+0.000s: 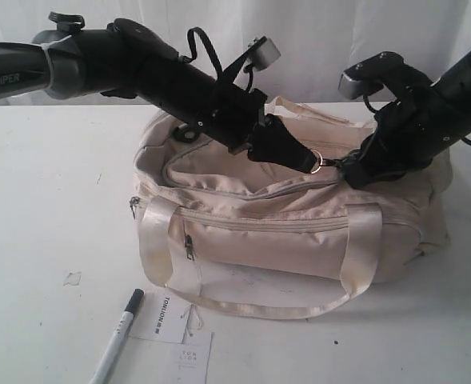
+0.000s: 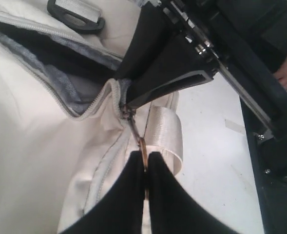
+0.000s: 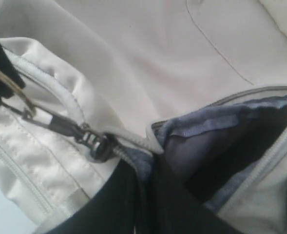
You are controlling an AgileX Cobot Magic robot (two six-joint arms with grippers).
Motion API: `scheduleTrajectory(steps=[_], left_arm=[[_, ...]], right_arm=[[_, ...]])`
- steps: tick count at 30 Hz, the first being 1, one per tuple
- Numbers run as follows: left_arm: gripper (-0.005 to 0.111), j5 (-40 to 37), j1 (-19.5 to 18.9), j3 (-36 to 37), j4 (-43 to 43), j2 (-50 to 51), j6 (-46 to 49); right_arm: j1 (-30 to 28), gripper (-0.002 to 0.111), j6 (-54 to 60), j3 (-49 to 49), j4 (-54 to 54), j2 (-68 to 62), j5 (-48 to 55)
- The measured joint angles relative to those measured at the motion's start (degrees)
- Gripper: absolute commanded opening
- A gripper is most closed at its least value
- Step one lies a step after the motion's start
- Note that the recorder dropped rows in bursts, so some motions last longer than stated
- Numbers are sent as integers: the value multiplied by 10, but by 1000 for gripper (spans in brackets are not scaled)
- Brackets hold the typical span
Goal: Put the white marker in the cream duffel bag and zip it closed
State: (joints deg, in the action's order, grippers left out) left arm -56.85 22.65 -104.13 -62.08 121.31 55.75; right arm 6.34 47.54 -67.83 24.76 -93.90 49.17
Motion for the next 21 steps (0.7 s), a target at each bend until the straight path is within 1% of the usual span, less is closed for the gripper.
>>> scheduleTrajectory(steps=[5, 8, 9, 10, 11, 12, 15, 18, 21], left_arm=[[0, -5, -2, 0, -24, 0, 5], [0, -10, -3, 1, -50, 5, 23], [0, -11, 1, 1, -55, 7, 26], [0, -13, 4, 1, -56, 8, 27], [0, -18, 12, 2, -56, 9, 34], [0, -22, 18, 2, -56, 10, 38], [0, -37, 44, 2, -60, 14, 54], [0, -30, 52, 2, -77, 20, 57], [0, -25, 52, 2, -92, 19, 58]], right_arm=[[-6, 0, -6, 0, 23, 0, 1], [-7, 1, -7, 0, 23, 3, 1], [-9, 4, 4, 0, 22, 3, 4], [-12, 11, 20, 0, 22, 3, 13], [-15, 15, 45, 0, 21, 3, 28], [-18, 23, 64, 0, 17, 3, 39], [-27, 37, 106, 0, -13, 0, 63], [-30, 44, 108, 0, -36, -1, 60], [-32, 44, 109, 0, -53, -2, 56]])
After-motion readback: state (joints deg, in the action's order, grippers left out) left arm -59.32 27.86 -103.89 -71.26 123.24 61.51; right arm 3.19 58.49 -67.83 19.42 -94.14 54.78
